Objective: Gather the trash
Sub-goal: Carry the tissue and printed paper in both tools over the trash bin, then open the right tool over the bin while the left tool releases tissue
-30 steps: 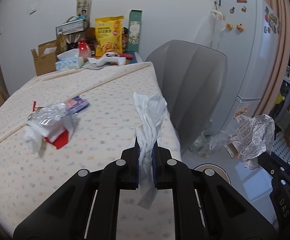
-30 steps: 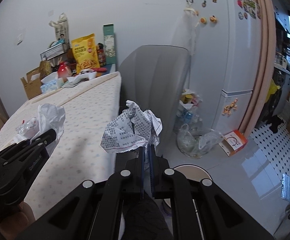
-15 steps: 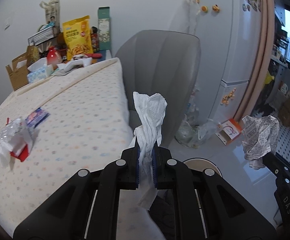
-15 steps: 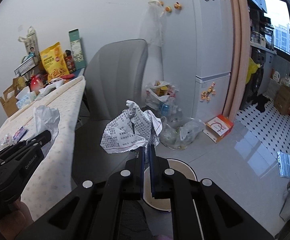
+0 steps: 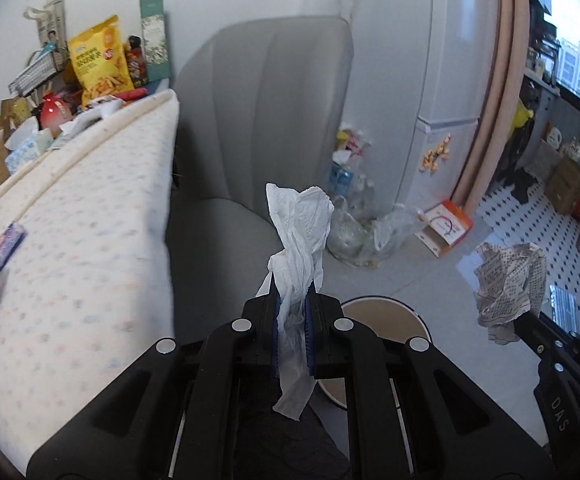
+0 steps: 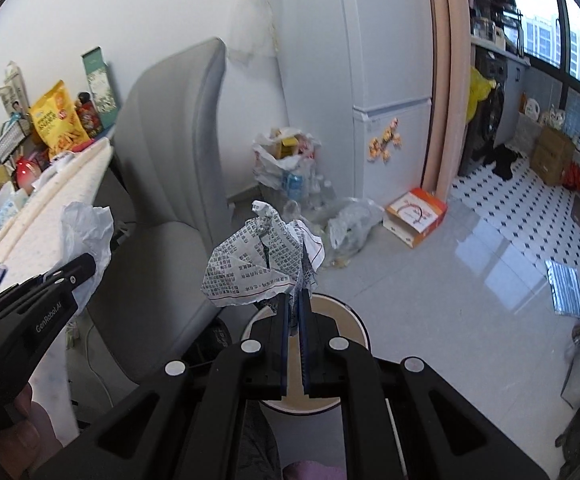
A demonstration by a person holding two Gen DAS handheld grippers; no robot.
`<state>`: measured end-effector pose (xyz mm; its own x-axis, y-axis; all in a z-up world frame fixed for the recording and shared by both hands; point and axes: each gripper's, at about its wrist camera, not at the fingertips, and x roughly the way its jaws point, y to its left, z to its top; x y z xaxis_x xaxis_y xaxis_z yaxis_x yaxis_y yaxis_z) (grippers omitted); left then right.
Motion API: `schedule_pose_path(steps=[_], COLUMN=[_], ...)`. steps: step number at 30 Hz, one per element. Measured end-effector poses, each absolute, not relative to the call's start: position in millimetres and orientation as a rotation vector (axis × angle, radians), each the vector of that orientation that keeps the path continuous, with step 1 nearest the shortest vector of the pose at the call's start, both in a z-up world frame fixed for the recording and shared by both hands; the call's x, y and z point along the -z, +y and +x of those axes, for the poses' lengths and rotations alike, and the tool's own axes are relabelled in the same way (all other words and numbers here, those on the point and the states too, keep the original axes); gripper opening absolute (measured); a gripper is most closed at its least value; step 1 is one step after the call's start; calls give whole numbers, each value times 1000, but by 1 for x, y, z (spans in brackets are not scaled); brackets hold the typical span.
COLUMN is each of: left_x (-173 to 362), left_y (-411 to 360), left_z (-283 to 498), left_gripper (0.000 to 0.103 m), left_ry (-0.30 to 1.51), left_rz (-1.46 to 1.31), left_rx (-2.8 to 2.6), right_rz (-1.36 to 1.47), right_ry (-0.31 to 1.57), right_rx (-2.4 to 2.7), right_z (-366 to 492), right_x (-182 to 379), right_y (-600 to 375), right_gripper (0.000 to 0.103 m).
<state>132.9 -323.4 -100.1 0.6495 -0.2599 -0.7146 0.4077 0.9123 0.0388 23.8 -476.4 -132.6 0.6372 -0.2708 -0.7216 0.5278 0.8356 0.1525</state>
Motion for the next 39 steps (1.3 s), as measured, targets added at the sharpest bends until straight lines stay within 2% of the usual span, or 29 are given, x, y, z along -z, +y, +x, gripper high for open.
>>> schedule_pose_path(steps=[10, 15, 16, 17, 18, 19, 27, 35, 37, 38, 39], left_x=[127, 138, 139, 141, 142, 144, 148, 151, 152, 152, 150], left_y=[-354, -357, -357, -357, -356, -357, -374, -404, -409, -411, -412], left_z=[156, 169, 170, 172, 173, 173, 164, 146, 143, 142, 140], left_gripper=[10, 10, 10, 10, 10, 10, 10, 13, 27, 43, 55], left_ry=[831, 855, 856, 858, 862, 868, 879, 911, 934, 937, 930], left_rz=[240, 248, 251, 255, 256, 257, 277, 298, 302, 300, 298], left_rx=[398, 377, 375, 371, 369, 369, 416, 529, 560, 576, 584], right_rz=[398, 414, 420, 426, 426, 423, 447, 478, 486, 487, 486], right_ry=[805, 819, 819, 821, 820, 815, 824, 791, 782, 776, 771], right_rx=[466, 450, 446, 441, 444, 449, 509, 633, 655, 662, 667], right_z=[56, 73, 74, 76, 76, 75, 51, 5, -3, -7, -9], right_x=[163, 174, 175, 177, 178, 179, 183, 175, 172, 171, 169], right_y=[-506, -512, -513, -513, -513, -513, -522, -548, -553, -554, -554], right_gripper=[6, 9, 14, 35, 46, 53, 51, 56, 56, 56, 56])
